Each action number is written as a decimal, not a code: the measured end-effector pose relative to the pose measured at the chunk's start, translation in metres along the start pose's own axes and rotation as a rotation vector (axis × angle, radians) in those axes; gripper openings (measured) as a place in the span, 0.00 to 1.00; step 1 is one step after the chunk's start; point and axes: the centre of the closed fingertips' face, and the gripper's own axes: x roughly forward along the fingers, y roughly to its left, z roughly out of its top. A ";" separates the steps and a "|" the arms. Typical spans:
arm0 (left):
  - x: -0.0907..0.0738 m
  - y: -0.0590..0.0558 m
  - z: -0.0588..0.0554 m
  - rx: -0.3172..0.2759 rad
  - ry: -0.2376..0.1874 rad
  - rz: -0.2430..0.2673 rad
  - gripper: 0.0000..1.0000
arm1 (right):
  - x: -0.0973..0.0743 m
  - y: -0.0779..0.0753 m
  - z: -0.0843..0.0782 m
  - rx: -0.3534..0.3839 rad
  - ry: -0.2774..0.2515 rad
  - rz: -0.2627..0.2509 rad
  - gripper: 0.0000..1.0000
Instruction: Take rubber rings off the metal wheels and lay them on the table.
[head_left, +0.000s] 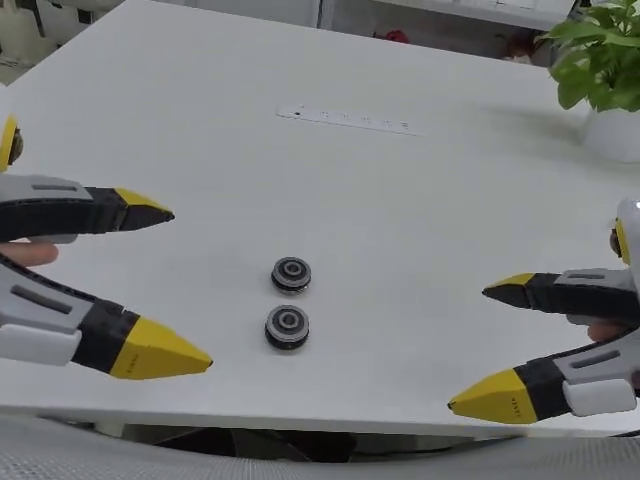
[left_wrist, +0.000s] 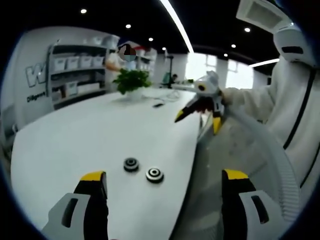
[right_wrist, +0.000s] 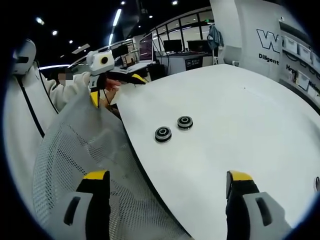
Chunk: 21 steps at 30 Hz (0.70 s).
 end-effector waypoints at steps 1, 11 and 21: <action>0.000 0.000 0.002 0.004 0.004 -0.004 0.97 | 0.000 0.001 0.002 -0.006 -0.004 0.002 0.93; 0.001 0.003 0.028 0.061 -0.001 -0.007 0.97 | -0.006 -0.006 0.030 -0.052 -0.039 -0.007 0.90; 0.000 0.013 0.062 0.099 -0.029 0.009 0.96 | -0.019 -0.019 0.069 -0.111 -0.093 -0.033 0.90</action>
